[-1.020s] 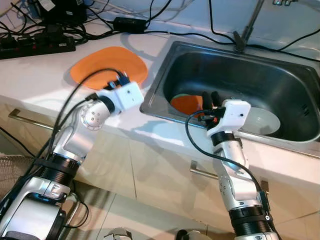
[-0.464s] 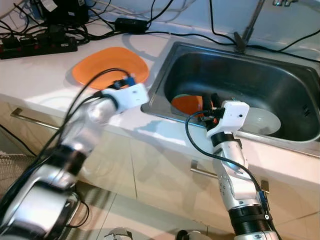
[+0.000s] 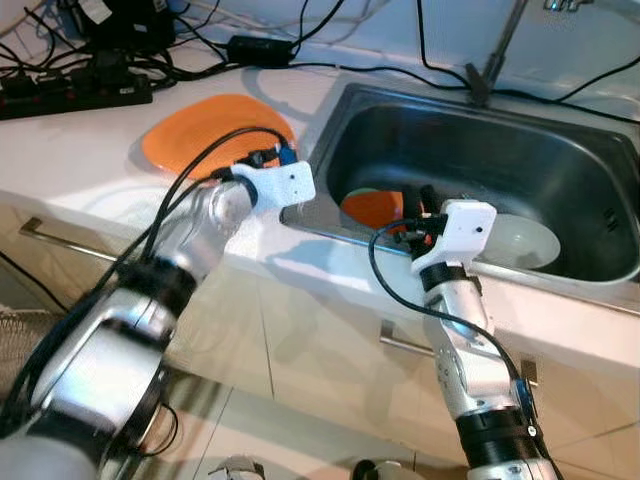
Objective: Kitchen organization
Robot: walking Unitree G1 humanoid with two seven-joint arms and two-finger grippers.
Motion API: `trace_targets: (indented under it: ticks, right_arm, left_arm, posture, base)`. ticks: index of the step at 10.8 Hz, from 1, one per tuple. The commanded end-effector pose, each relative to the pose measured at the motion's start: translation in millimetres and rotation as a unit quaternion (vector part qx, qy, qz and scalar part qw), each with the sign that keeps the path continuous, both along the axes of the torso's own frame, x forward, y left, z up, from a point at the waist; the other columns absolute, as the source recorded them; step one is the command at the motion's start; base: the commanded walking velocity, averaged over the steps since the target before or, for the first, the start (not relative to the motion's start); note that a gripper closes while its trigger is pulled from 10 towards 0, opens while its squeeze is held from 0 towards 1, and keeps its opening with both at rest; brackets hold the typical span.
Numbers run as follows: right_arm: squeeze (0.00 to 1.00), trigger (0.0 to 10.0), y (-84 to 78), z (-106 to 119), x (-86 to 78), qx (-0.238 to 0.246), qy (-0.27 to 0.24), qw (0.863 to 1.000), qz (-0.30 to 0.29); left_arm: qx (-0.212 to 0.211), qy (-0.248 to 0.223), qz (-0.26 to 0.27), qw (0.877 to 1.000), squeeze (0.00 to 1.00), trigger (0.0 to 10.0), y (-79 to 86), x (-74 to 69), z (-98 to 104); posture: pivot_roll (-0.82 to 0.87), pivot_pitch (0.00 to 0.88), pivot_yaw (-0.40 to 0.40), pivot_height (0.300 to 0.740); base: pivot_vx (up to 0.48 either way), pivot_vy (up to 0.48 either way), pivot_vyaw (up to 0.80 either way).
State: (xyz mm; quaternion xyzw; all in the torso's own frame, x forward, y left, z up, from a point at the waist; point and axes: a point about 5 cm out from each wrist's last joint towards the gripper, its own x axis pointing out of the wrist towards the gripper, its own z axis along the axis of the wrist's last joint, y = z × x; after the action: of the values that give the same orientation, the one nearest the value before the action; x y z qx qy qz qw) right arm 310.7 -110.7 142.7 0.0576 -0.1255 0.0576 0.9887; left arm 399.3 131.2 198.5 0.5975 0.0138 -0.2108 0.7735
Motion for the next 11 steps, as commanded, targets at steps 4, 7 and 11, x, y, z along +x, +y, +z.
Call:
trace_targets:
  ticks: [4,7,11]
  right_arm:
    - [0.00,10.0,-0.2,1,3.3,-0.001,-0.001,1.000,-0.001]
    - [0.00,10.0,0.7,1,3.6,0.002,0.000,1.000,0.002]
    - [0.00,10.0,2.1,0,3.9,0.003,0.004,1.000,0.005]
  left_arm:
    - [0.055,0.020,0.050,0.997,0.00,10.0,10.9,11.3,3]
    - [0.082,0.017,0.103,0.991,0.00,10.0,28.1,15.7,6]
    - [0.076,0.029,0.100,0.992,0.00,0.0,25.9,15.6,1]
  posture:
    - [0.09,0.066,-0.018,0.740]
    - [0.09,0.065,-0.019,0.740]
    - [0.09,0.066,-0.021,0.740]
  base:
    - [0.000,0.000,0.00]
    - [0.000,0.000,0.00]
    - [0.000,0.000,0.00]
